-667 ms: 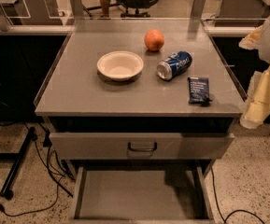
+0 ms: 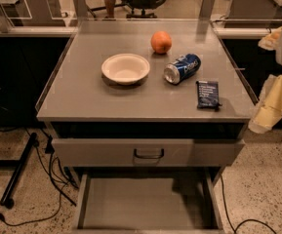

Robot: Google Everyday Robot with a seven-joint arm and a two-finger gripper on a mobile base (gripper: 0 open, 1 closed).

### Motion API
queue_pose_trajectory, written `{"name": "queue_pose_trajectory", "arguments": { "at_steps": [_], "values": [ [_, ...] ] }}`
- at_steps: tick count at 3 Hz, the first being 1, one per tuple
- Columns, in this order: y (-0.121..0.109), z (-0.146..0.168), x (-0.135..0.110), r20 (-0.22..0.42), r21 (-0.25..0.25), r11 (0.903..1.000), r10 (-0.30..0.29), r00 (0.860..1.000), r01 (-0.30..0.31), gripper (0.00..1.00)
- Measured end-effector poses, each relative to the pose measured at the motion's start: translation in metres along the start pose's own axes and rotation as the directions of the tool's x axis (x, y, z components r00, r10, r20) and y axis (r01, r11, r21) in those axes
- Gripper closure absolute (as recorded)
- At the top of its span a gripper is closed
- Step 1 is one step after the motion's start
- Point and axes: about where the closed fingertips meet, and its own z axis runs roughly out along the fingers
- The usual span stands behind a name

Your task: Place pepsi can into middle drawer

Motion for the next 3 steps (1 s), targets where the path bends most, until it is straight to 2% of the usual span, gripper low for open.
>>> {"name": "queue_pose_trajectory", "arguments": {
  "at_steps": [1,2,3],
  "values": [
    [0.035,-0.007,0.044,0.085,0.115,0.9269,0.349,0.933,-0.357,0.00],
    [0.041,-0.004,0.070,0.188,0.173,0.7803,0.573,0.798,-0.601,0.00],
    [0.037,0.008,0.095,0.301,0.192,0.5932,0.723,0.622,-0.782,0.00]
  ]
}}
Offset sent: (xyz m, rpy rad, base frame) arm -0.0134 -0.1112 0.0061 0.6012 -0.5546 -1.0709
